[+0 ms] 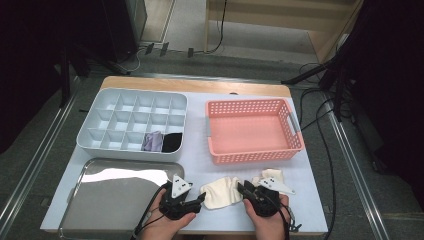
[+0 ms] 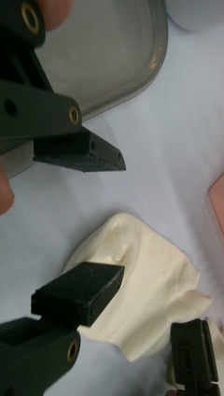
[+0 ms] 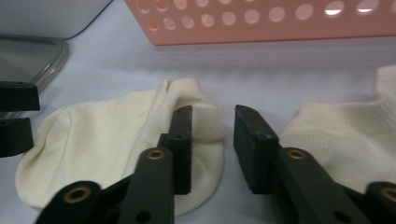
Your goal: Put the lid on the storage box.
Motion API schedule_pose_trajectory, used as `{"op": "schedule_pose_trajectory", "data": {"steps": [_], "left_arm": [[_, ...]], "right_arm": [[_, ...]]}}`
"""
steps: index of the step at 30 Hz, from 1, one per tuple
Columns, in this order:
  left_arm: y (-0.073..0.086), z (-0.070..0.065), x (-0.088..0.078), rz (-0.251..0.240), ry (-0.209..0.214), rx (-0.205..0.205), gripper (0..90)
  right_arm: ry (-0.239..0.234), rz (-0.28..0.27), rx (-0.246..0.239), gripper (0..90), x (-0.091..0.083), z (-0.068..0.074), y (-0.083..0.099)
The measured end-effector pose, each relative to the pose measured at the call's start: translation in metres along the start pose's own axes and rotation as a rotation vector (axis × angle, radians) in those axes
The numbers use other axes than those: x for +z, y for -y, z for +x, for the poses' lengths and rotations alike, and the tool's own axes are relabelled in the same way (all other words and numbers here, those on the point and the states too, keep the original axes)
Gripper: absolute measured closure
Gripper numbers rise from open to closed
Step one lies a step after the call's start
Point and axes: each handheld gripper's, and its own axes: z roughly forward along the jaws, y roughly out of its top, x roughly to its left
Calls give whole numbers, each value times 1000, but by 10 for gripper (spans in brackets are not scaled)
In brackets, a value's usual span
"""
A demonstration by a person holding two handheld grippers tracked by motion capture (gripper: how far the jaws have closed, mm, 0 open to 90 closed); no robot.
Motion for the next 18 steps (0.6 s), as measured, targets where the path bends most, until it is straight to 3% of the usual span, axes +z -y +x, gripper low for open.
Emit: {"op": "schedule_pose_trajectory", "data": {"steps": [4,8,11,13,18], "left_arm": [[-2,2,2,25,-25,25,596],[-4,1,4,41,-47,62,779],[-5,6,5,52,-1,40,900],[-7,10,5,56,34,27,900],[-15,15,1,15,50,21,900]], "right_arm": [[-7,14,2,875,2,2,-1],[-18,2,11,892,-2,-1,-2],[-20,-4,26,892,-4,-4,-3],[-19,-5,29,892,-5,-5,-2],[-19,-22,45,891,-6,-10,-3]]}}
